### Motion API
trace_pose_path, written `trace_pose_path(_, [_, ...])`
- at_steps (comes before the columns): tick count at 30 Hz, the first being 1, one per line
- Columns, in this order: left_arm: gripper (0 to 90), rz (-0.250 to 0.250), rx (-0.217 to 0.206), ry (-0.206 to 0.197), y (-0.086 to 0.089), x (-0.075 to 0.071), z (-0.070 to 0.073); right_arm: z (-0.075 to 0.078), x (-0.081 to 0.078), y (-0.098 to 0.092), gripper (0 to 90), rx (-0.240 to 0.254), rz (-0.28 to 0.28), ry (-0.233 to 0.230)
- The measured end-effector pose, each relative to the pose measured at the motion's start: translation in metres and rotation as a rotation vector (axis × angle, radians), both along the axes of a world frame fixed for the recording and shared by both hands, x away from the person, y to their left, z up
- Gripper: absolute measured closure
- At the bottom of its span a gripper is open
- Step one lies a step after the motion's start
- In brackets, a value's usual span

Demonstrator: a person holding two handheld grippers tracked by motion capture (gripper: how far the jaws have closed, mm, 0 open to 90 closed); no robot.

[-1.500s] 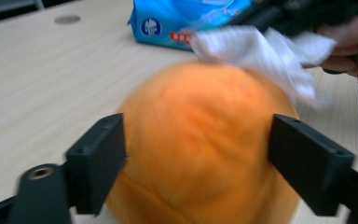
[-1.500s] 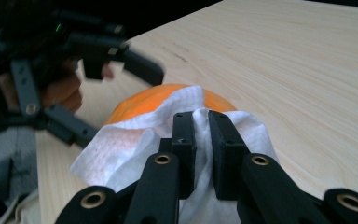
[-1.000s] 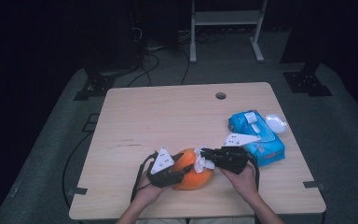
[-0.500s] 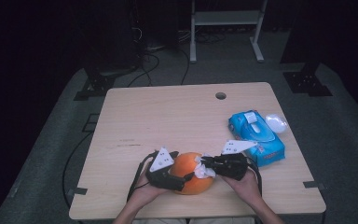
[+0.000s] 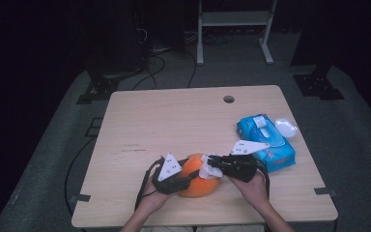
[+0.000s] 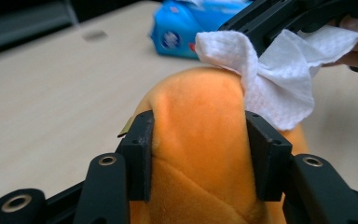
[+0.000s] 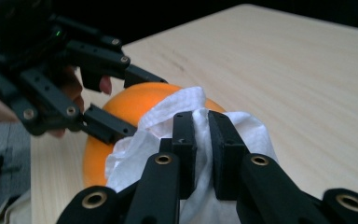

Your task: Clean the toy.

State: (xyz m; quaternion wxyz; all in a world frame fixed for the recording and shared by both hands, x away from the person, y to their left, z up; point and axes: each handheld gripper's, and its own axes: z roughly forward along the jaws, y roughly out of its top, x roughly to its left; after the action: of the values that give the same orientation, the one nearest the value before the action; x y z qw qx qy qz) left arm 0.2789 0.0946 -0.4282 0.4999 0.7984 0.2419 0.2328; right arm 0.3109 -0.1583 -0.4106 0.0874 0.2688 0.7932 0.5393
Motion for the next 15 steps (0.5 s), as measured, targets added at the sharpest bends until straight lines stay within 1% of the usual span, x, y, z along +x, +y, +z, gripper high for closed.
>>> trace_pose_path(1, [50.2,0.007,0.006,-0.014,-0.001,-0.001,0.000,0.000,0.001,0.001,81.0,0.004,-0.004,-0.004])
trace_pose_path(2, [48.9,0.005,0.015,-0.003,-0.003,-0.001,-0.002,-0.001,0.001,0.001,81.0,0.000,-0.008,-0.005])
trace_pose_path(3, [46.6,0.002,0.009,0.010,-0.003,0.000,-0.005,-0.004,0.003,0.002,81.0,-0.011,-0.012,0.000])
trace_pose_path(5, [39.3,-0.009,-0.006,0.050,-0.001,0.000,-0.006,-0.012,0.005,0.002,81.0,-0.008,-0.008,0.025])
trace_pose_path(6, [36.5,-0.015,-0.003,0.056,0.000,-0.001,-0.006,-0.014,0.006,0.001,81.0,-0.007,-0.008,0.035])
trace_pose_path(8, [33.3,-0.027,-0.003,0.057,0.002,-0.004,-0.007,-0.016,0.008,-0.001,81.1,-0.008,-0.019,0.045])
trace_pose_path(9, [31.8,-0.034,0.006,0.050,0.002,-0.006,-0.008,-0.016,0.009,-0.002,81.1,-0.014,-0.028,0.051])
trace_pose_path(10, [30.9,-0.037,0.010,0.052,0.003,-0.008,-0.008,-0.017,0.010,-0.004,81.1,-0.020,-0.037,0.055])
trace_pose_path(12, [30.6,-0.039,0.004,0.058,0.003,-0.009,-0.007,-0.020,0.012,-0.008,81.1,-0.017,-0.060,0.076])
trace_pose_path(14, [30.8,-0.038,0.012,0.052,0.002,-0.009,-0.008,-0.022,0.013,-0.010,81.1,-0.007,-0.066,0.094])
trace_pose_path(15, [31.1,-0.038,0.016,0.051,0.002,-0.009,-0.008,-0.021,0.013,-0.008,81.0,-0.007,-0.070,0.092])
